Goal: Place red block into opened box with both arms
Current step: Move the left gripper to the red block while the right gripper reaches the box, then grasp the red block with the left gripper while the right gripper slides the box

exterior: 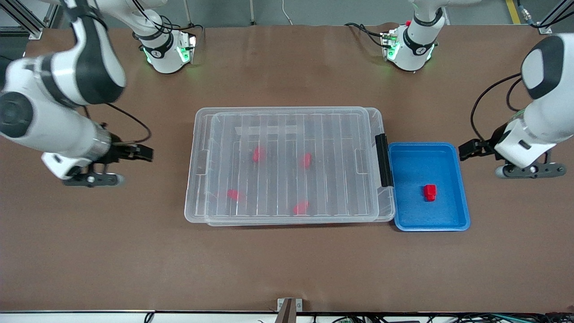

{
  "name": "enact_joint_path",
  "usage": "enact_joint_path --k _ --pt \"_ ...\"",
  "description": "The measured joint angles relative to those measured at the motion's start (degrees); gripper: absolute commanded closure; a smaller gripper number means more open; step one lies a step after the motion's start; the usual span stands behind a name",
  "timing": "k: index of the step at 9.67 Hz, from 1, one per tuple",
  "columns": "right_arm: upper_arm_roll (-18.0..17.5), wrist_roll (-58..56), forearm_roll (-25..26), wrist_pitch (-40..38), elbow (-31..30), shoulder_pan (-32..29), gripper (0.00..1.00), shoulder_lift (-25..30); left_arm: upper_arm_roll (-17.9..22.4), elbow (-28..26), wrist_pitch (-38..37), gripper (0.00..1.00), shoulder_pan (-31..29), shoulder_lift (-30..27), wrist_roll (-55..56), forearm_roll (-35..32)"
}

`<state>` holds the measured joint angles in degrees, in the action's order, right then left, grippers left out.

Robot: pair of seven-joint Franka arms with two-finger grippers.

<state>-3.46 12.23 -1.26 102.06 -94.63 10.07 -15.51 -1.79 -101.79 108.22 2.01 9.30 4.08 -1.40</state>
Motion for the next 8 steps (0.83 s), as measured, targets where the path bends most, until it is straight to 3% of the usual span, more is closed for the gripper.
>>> enact_joint_path --k 4,8 --pt "-1.0 3.5 0.2 8.4 -2.7 4.1 0.0 -5.3 0.0 -4.8 12.8 0.01 -0.5 6.7 0.0 0.0" --pt "-0.9 4.2 3.7 9.5 -2.8 4.8 0.0 -7.5 0.0 -8.8 22.0 0.04 -1.9 12.9 -0.1 0.0"
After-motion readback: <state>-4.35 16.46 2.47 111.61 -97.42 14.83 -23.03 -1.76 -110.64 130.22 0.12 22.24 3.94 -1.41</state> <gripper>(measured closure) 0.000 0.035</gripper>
